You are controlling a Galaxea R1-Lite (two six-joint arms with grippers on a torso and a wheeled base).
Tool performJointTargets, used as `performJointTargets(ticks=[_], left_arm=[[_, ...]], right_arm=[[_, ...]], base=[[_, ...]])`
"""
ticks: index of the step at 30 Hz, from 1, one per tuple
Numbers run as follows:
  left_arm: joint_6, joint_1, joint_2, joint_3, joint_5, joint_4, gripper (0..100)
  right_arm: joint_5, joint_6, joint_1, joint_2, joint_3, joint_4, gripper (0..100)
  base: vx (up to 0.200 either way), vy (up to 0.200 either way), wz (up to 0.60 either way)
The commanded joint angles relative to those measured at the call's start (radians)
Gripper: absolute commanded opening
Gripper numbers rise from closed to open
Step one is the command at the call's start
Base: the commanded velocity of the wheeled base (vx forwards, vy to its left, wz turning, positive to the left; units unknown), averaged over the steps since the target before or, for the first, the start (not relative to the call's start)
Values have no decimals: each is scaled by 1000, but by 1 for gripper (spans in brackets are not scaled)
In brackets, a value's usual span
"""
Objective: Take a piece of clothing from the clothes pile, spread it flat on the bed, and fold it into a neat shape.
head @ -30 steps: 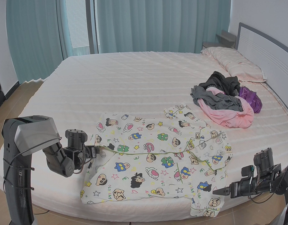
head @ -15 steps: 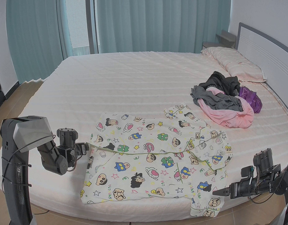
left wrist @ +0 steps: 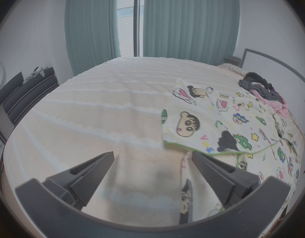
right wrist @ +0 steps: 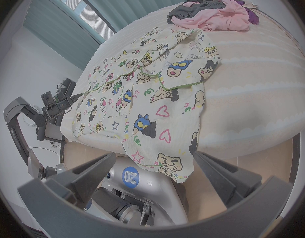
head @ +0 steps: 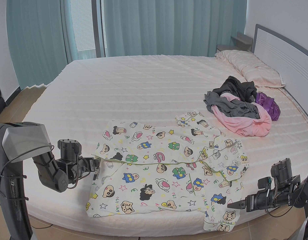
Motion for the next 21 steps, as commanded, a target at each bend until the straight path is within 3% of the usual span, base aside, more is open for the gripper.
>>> performJointTargets(ticks=[1, 12, 21], left_arm=[[18, -32, -18, 27, -4, 0, 100], [92, -81, 62, -5, 7, -3, 100], [92, -96, 85, -39, 10, -57, 100]], right_arm=[[0, -1, 1, -1, 4, -2, 100], [0, -7, 1, -1, 6, -2, 100], [0, -9, 1, -1, 7, 0, 100]], base=[[0, 0, 0], [0, 0, 0], [0, 0, 0]])
